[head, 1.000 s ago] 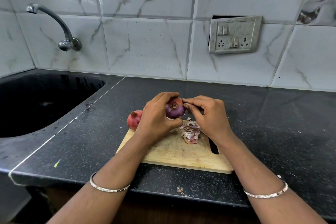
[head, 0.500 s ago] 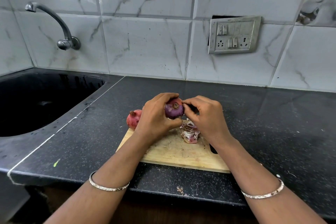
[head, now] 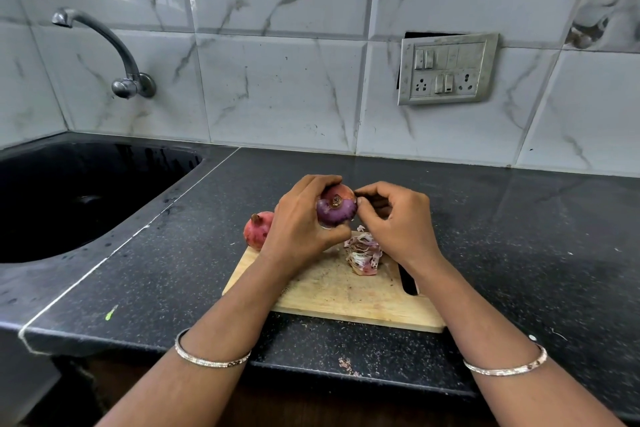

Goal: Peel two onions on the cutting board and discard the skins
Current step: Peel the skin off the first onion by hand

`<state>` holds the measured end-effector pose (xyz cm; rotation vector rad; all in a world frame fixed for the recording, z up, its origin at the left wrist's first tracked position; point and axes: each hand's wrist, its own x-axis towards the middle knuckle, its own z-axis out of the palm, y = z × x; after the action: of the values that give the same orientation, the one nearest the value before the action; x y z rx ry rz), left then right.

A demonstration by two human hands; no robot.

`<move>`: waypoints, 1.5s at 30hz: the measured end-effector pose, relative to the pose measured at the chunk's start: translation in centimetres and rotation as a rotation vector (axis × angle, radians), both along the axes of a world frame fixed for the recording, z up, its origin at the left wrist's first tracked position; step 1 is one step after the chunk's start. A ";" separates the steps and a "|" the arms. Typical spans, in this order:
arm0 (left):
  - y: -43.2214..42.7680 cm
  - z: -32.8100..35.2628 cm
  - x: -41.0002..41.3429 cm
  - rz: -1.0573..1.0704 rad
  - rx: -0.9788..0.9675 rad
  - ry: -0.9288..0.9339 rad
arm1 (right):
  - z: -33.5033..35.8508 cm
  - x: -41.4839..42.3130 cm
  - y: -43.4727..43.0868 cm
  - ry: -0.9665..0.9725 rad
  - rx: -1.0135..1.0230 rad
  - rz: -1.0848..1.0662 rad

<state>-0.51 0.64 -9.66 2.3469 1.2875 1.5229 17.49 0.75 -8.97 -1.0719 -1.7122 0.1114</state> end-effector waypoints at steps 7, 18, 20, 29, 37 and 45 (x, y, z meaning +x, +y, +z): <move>0.0 0.0 -0.2 0.001 0.007 0.007 | -0.1 0.3 0.4 0.227 -0.190 0.145; 0.0 0.0 -0.4 -0.003 0.027 0.010 | 0.2 0.0 -0.4 0.168 -0.118 0.124; 0.0 0.0 -0.3 -0.008 0.030 0.009 | 0.2 0.0 -0.4 0.151 -0.091 0.103; 0.2 -0.2 0.0 -0.028 0.008 -0.032 | 0.3 -0.1 0.0 0.077 -0.012 0.000; 0.2 -0.2 0.0 -0.046 0.038 -0.036 | 0.8 -0.1 -0.4 0.002 0.125 0.113; 0.4 -0.3 0.0 -0.045 0.000 -0.091 | 0.7 0.2 -0.3 -0.090 0.233 0.106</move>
<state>-0.47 1.00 -9.99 2.2620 1.2059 1.5960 17.67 0.49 -8.31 -0.8246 -1.8127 -0.0695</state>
